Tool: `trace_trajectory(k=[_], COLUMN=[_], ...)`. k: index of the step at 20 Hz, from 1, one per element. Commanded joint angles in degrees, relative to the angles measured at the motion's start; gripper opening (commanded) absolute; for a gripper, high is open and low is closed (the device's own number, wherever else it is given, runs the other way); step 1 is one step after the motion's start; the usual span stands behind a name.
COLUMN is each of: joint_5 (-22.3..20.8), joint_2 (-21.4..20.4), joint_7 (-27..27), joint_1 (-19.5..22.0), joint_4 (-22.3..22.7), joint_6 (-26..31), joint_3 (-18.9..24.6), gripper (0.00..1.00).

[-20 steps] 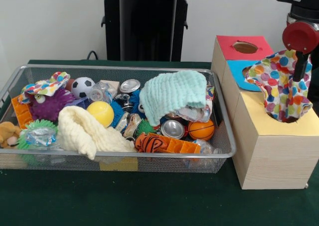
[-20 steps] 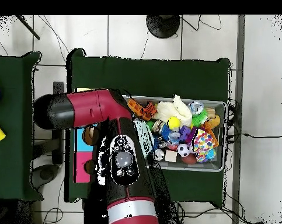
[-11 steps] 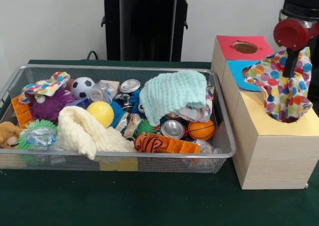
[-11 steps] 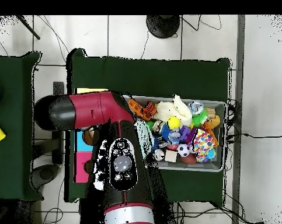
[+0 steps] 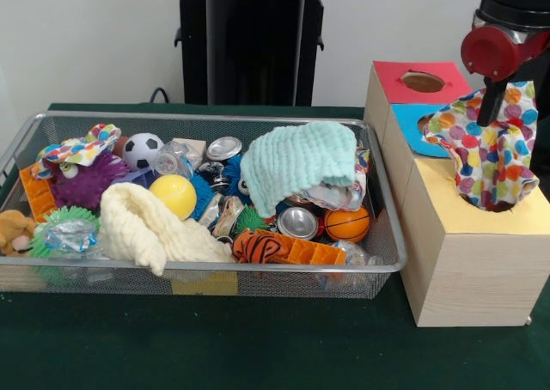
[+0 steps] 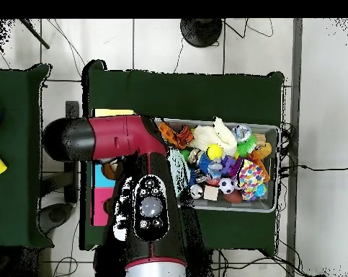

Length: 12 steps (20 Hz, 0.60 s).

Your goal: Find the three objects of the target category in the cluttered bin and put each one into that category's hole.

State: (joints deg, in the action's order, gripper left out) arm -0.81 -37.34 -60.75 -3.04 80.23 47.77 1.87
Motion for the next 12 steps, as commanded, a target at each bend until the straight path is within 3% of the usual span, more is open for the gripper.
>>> trace_trajectory(k=[1,12], joint_5=[2.38,2.5], joint_2=[2.91,5.2], joint_7=[-17.71,-17.28], joint_1=[-0.34,-1.2], joint_4=[5.8,5.36], joint_6=[5.39,3.81], joint_3=[-0.67,-2.12], gripper=[0.0,0.0])
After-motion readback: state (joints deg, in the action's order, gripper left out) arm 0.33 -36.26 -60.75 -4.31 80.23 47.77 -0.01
